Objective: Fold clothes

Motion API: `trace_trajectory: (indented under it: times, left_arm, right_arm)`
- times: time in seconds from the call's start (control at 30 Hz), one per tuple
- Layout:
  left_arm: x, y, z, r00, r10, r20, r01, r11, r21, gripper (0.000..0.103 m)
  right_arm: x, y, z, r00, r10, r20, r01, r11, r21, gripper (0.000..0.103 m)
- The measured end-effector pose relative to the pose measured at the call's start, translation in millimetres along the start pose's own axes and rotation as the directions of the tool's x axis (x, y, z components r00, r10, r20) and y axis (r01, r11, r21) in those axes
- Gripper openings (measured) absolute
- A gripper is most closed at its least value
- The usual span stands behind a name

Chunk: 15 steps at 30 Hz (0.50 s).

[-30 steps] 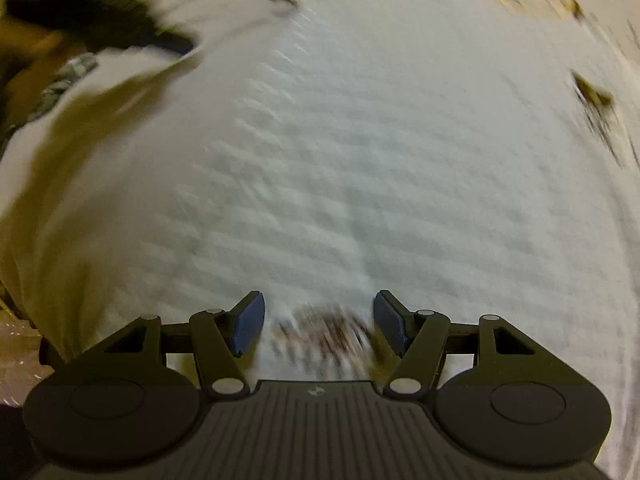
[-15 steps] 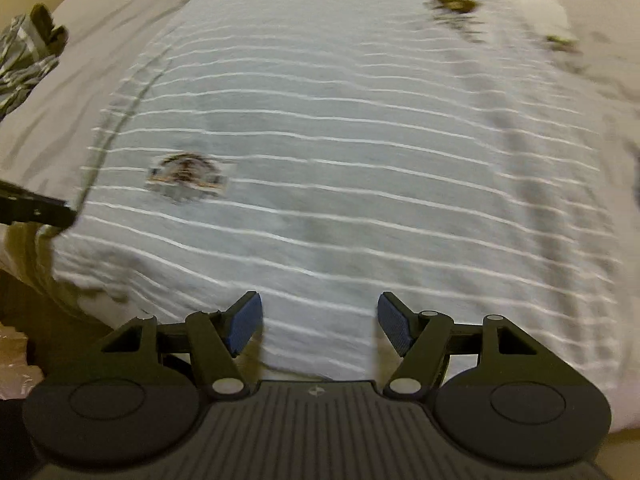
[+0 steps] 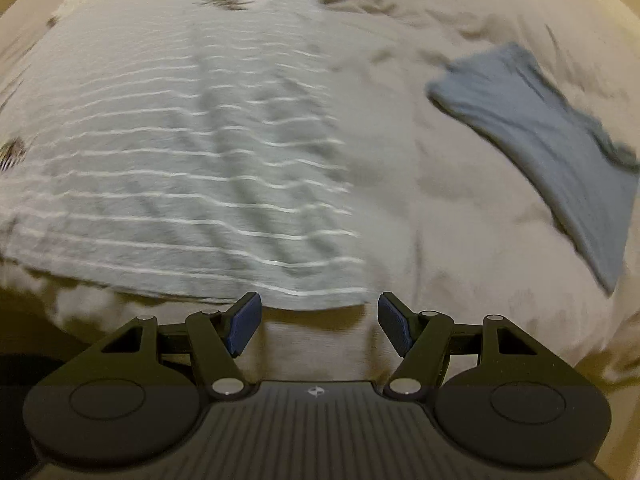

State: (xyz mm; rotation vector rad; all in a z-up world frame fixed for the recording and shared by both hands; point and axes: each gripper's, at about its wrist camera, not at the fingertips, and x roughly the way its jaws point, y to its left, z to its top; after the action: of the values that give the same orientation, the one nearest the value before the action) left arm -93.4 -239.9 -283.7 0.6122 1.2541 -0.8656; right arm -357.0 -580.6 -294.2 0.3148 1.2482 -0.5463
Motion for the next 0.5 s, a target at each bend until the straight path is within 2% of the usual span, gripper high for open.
trace_trajectory:
  times: [0.1, 0.23, 0.33, 0.5]
  left_arm:
    - [-7.3, -1.1, 7.0, 1.000, -0.002, -0.003, 0.002, 1.000, 0.001, 0.033]
    - [-25.4, -5.5, 26.5, 0.999, 0.010, 0.033, -0.011, 1.000, 0.022, 0.033]
    - [-33.6, -11.0, 47.3, 0.997, 0.011, 0.070, -0.014, 0.999, 0.035, 0.033]
    - [-31.8, -19.7, 84.7, 0.990, -0.030, 0.136, 0.019, 0.997, 0.077, 0.033]
  right_arm:
    - [-7.8, -11.3, 2.0, 1.000, 0.010, 0.019, -0.011, 0.999, 0.050, 0.067]
    - [-26.4, -8.0, 14.0, 0.996, 0.041, 0.081, -0.048, 0.996, 0.079, 0.067]
    - [-37.5, -7.5, 34.9, 0.989, 0.058, 0.133, -0.072, 0.992, 0.104, 0.067]
    - [-34.3, -22.1, 83.0, 0.980, 0.083, 0.179, -0.116, 0.977, 0.182, 0.067]
